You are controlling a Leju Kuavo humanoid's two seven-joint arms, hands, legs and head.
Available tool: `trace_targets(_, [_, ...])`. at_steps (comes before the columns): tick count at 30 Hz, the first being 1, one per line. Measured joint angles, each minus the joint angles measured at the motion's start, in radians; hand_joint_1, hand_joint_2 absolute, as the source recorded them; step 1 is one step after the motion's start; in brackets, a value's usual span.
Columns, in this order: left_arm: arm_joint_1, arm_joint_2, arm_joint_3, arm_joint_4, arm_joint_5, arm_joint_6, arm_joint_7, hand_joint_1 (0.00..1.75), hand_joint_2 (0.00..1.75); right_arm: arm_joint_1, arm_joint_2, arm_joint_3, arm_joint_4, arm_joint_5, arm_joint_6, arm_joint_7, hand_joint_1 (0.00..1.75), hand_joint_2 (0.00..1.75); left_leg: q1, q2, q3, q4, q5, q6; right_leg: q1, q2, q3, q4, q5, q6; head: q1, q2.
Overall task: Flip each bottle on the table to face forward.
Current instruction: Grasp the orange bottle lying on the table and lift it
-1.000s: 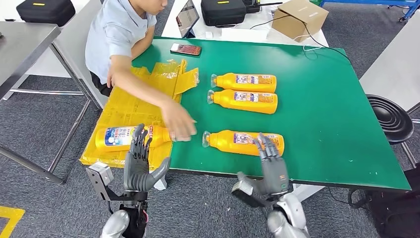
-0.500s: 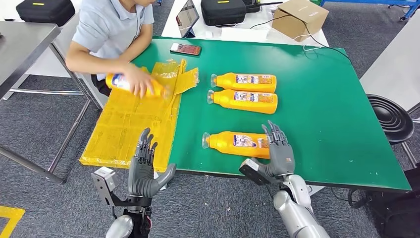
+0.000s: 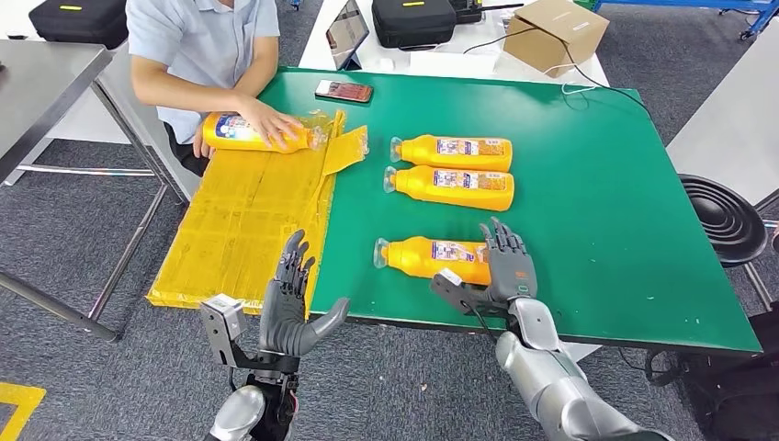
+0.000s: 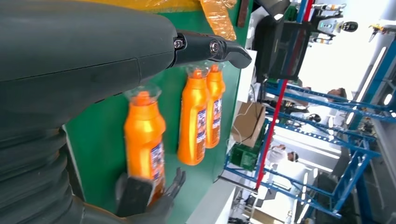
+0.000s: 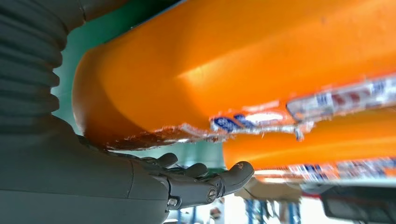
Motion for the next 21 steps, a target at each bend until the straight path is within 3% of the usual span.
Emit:
trace_targets(5, [-0.007, 0.000, -0.002, 0.018, -0.009, -0.001, 0.008, 0.00, 1.75, -0.049, -0.002, 0.032, 0.034, 0.034, 0.084, 0.075, 0.00, 1.75, 0.000, -0.001, 0.004, 0.000, 0.000, 0.000, 0.000, 0.000, 0.004, -0.001, 0.000, 0.000, 0.000, 0.000])
trace_targets(6, [-0.007, 0.000, -0.003, 0.020, -0.010, -0.001, 0.008, 0.00, 1.75, -0.052, -0.002, 0.036, 0.038, 0.035, 0.088, 0.078, 0.18, 1.75, 0.000, -0.001, 0.004, 0.000, 0.000, 0.000, 0.000, 0.000, 0.004, -0.001, 0.000, 0.000, 0.000, 0.000])
trace_targets(7, [-0.007, 0.000, -0.003, 0.023, -0.010, -0.001, 0.008, 0.00, 1.75, -0.055, -0.002, 0.039, 0.041, 0.037, 0.095, 0.083, 0.53, 1.75, 0.000, -0.001, 0.004, 0.000, 0.000, 0.001, 0.000, 0.000, 0.004, 0.000, 0.000, 0.000, 0.000, 0.000])
trace_targets(9, [-0.008, 0.000, -0.004, 0.026, -0.013, -0.003, 0.010, 0.00, 1.75, -0.065, -0.002, 0.047, 0.047, 0.049, 0.138, 0.104, 1.39, 1.75, 0.000, 0.000, 0.005, 0.000, 0.001, 0.001, 0.000, 0.000, 0.005, -0.001, 0.002, -0.001, 0.000, 0.000])
trace_targets(10, [-0.009, -0.001, -0.005, 0.028, -0.016, -0.005, 0.011, 0.00, 1.75, -0.072, -0.002, 0.052, 0.049, 0.058, 0.172, 0.118, 1.64, 1.75, 0.000, 0.000, 0.006, 0.000, 0.001, 0.001, 0.000, 0.000, 0.005, -0.001, 0.002, -0.001, 0.000, 0.000])
trace_targets(11, [-0.010, -0.001, -0.005, 0.030, -0.019, -0.007, 0.012, 0.00, 1.75, -0.080, -0.002, 0.058, 0.050, 0.068, 0.208, 0.132, 1.73, 1.75, 0.000, 0.000, 0.007, 0.000, 0.001, 0.001, 0.000, 0.000, 0.005, -0.001, 0.002, -0.002, 0.000, 0.000])
trace_targets(14, [-0.012, -0.005, -0.005, 0.036, -0.028, -0.012, 0.014, 0.00, 1.75, -0.096, -0.002, 0.069, 0.051, 0.074, 0.277, 0.140, 1.75, 1.75, 0.000, 0.000, 0.008, 0.000, 0.001, 0.001, 0.000, 0.000, 0.007, -0.001, 0.002, -0.002, 0.000, 0.000])
trace_targets(21, [-0.013, -0.008, -0.005, 0.044, -0.031, -0.026, 0.015, 0.00, 1.75, -0.103, -0.004, 0.060, 0.051, -0.019, 0.292, 0.026, 1.75, 1.75, 0.000, 0.000, 0.008, 0.000, 0.002, 0.002, 0.000, 0.000, 0.008, -0.001, 0.003, -0.001, 0.000, 0.000])
